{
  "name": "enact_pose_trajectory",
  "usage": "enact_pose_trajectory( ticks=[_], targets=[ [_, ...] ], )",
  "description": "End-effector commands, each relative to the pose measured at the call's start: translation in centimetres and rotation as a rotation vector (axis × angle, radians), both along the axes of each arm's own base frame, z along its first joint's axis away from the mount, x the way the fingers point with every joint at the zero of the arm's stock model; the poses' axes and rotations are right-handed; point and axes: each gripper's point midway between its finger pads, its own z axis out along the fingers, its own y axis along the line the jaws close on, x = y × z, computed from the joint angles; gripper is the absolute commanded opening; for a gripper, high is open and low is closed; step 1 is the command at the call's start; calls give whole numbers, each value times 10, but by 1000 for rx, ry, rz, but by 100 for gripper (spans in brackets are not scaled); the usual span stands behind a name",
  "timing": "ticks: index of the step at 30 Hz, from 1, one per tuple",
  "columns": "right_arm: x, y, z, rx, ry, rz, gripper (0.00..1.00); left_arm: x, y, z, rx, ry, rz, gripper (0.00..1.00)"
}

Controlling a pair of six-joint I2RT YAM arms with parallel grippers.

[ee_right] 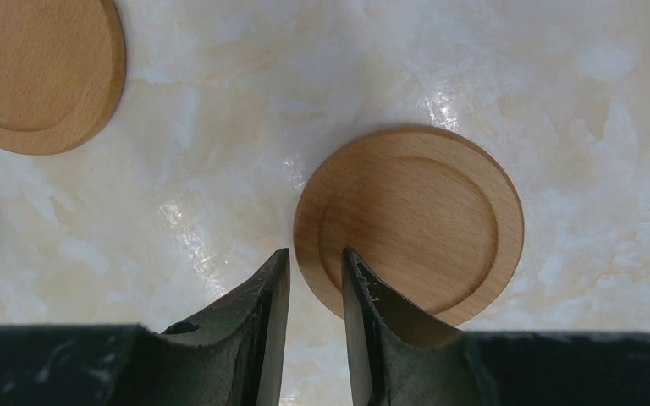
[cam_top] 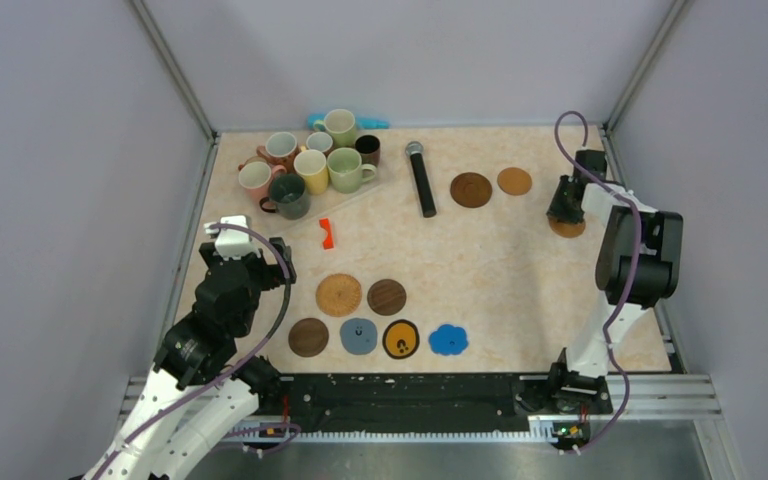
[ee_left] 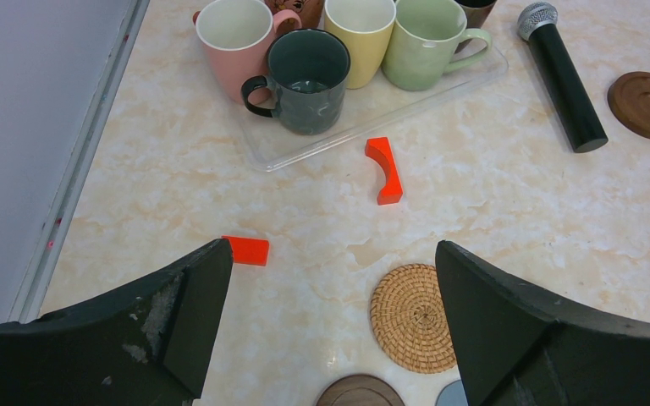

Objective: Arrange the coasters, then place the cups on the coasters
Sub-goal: Move the coaster to the center of the board.

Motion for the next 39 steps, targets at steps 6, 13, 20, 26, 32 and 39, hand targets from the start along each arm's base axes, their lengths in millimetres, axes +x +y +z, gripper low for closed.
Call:
enact_pose_trajectory(
  ticks=[6,13,20,26,32,39],
  targets=[
    [-14,18,-13,-52,99,52,29,4,-1,7,-9,-34,5,95],
    [-33,46,-21,20,113,86,29,3,0,8,-12,-39,5,95],
    [-54,78,-24,122,107,149,29,3,-1,9,-13,-39,1,95],
    [-73,114,-17,163,89,220,29,3,-1,9,-14,-41,1,95],
    [-100,152,-16,202,95,300,29,4,-2,8,-13,-38,-1,95],
    [-133,200,-12,233,91,420,29,4,-3,7,-10,-31,-7,95]
  ],
)
